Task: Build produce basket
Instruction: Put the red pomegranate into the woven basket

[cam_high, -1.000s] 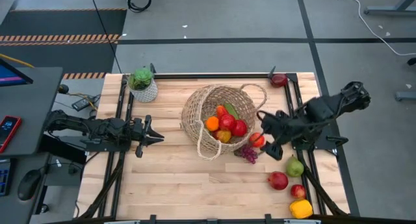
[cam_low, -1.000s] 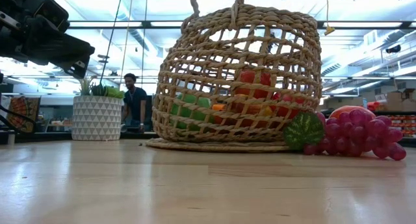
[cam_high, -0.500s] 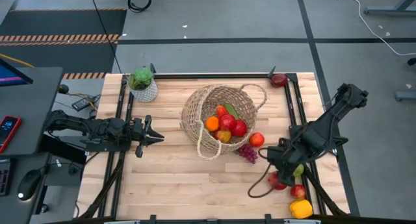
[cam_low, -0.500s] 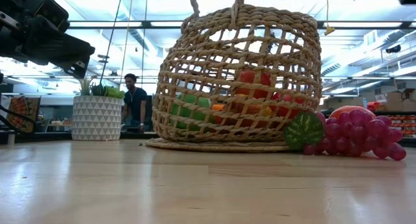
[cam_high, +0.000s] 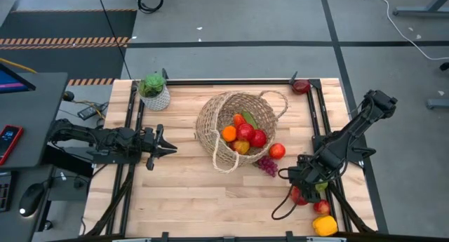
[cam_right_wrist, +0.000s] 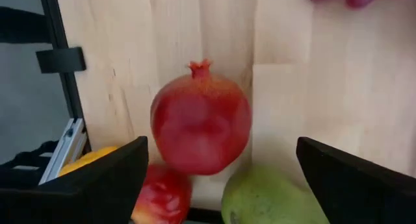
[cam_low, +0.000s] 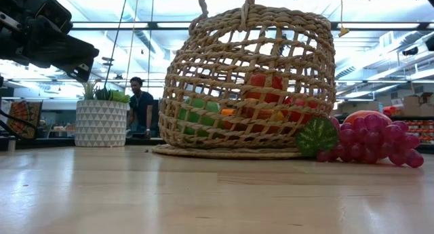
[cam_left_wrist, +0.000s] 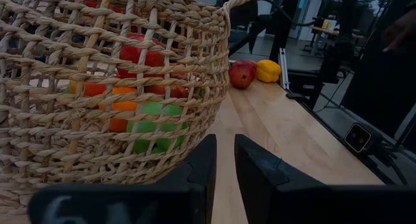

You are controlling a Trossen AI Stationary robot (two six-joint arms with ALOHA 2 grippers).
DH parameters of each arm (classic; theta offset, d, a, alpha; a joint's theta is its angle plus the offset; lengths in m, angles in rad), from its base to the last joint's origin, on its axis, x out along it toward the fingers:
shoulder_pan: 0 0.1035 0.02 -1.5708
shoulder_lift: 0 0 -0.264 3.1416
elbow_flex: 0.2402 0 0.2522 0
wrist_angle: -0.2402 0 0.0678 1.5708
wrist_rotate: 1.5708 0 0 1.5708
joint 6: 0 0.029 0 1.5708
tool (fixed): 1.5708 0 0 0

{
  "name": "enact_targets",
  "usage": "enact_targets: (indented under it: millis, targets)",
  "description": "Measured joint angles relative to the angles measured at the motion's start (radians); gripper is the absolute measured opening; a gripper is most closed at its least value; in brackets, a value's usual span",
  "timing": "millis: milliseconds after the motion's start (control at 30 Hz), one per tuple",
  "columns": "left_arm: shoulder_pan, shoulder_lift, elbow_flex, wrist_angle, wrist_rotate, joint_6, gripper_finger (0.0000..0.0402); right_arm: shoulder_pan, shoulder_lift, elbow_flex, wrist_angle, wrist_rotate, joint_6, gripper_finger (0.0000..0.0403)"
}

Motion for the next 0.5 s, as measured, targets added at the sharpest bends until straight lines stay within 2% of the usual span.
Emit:
enact_targets:
  millis: [167,333,500]
  targets:
    - [0.000,0.000,0.000,0.000,0.000,0.000,0.0056,0.029,0.000,-0.001,0.006,0.019,0.033,0.0381]
    - [0.000,0.000,0.000,0.000,0.000,0.000,0.0060,0.074,0.022,-0.001,0.057,0.127,0.019,0.0380]
    - [0.000,0.000,0.000,0.000,0.000,0.000,0.0063,0.100,0.071,-0.001,0.073,0.137,-0.008,0.0380]
